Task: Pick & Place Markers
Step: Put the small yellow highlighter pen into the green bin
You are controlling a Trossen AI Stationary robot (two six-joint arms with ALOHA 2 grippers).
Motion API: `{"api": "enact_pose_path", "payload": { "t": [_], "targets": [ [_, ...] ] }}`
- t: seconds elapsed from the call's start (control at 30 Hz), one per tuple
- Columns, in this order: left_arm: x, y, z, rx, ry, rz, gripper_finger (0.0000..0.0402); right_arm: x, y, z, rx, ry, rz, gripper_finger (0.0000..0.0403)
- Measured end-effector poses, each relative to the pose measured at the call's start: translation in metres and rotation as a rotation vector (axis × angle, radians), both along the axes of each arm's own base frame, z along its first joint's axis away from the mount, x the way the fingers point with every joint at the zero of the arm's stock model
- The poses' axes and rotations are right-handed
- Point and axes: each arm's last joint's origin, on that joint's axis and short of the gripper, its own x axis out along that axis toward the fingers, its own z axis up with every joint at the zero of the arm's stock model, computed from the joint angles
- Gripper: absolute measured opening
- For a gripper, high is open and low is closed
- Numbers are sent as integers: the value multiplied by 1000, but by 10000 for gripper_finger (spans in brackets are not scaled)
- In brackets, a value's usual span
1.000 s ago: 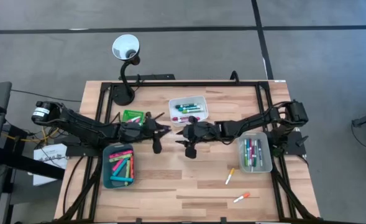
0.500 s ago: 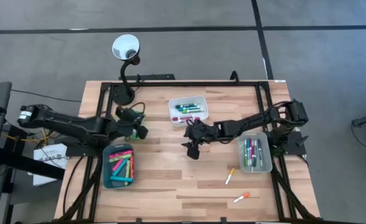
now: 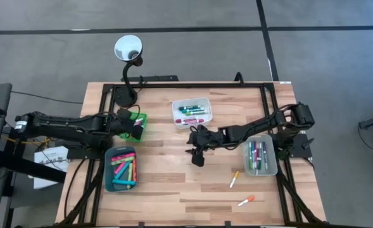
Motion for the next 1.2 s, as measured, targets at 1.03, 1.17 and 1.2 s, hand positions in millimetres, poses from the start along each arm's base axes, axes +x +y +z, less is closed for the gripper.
{"api": "enact_pose_path", "payload": {
  "t": [1.03, 1.17, 1.2],
  "targets": [
    [1, 1, 0, 2, -7, 5, 35, -87, 117, 3, -97, 760, 335, 160],
    [1, 1, 1, 2, -14, 6, 35, -99, 123, 3, -151, 822, 390, 160],
    [1, 1, 1, 2, -14, 6, 35, -100, 125, 3, -164, 819, 417, 160]
  ]
}}
